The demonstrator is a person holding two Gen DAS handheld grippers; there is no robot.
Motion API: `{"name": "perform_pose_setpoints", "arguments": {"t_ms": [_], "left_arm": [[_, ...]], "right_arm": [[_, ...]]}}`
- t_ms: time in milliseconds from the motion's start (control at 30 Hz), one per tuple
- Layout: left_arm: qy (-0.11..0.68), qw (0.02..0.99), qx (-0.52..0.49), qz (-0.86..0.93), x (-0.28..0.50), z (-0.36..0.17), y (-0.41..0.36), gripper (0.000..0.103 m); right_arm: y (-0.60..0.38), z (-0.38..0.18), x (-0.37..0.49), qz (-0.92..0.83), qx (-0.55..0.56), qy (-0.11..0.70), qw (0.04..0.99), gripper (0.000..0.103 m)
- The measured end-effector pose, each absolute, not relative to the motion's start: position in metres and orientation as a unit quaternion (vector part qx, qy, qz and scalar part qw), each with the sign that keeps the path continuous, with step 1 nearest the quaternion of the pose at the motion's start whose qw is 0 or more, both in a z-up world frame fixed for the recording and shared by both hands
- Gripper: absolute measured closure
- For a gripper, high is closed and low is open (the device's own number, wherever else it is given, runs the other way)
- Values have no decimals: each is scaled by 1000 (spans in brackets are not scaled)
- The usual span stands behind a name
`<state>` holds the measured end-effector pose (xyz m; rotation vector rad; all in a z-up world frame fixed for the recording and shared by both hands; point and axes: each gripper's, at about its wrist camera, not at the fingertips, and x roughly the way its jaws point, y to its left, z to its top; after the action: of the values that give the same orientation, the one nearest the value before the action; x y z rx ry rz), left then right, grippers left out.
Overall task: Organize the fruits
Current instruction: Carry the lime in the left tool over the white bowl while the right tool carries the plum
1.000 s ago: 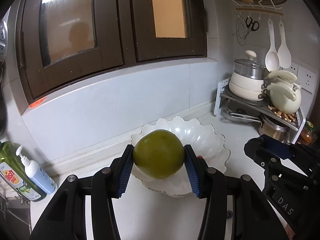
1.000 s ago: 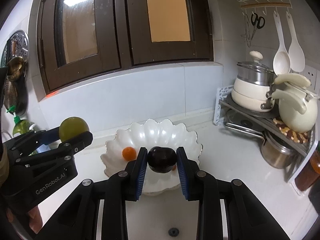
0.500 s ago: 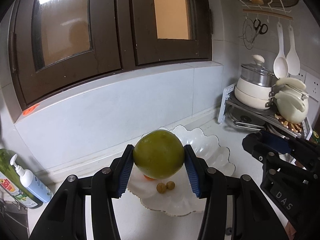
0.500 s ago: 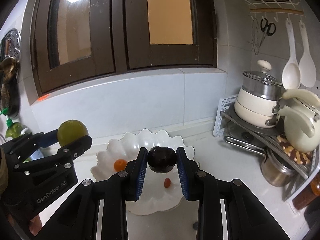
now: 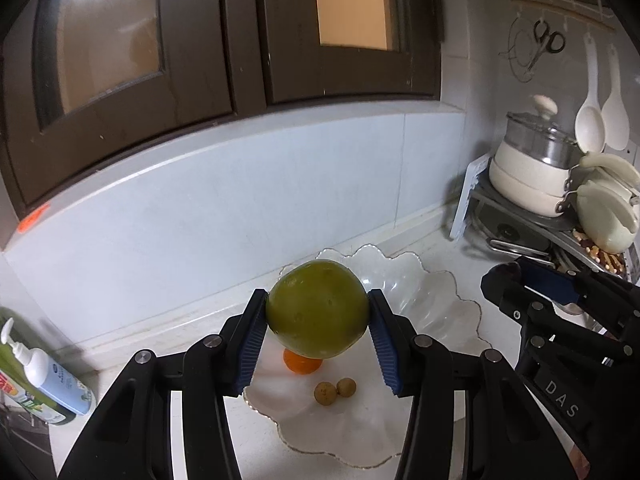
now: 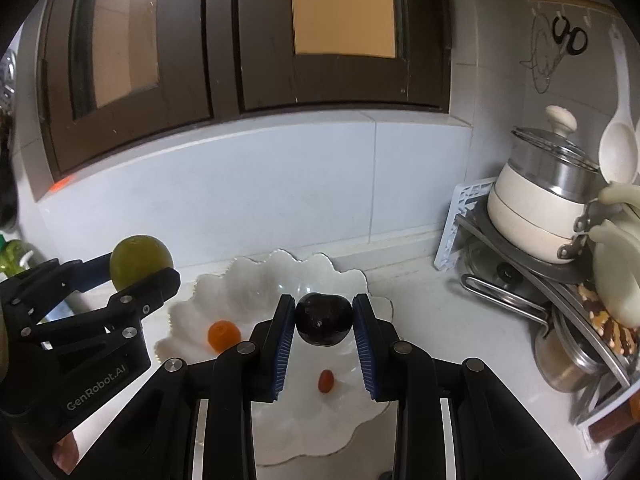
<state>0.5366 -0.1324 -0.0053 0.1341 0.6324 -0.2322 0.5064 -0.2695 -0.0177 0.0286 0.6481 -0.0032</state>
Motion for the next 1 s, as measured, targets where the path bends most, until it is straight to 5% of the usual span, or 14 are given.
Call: {"name": "perform_pose_setpoints", "arguments": {"t_ms": [1000], "left_arm": [[434, 887, 100, -120, 634, -87, -175, 53]], "right_arm": [[-290, -100, 610, -6, -6, 473, 881, 72]]}}
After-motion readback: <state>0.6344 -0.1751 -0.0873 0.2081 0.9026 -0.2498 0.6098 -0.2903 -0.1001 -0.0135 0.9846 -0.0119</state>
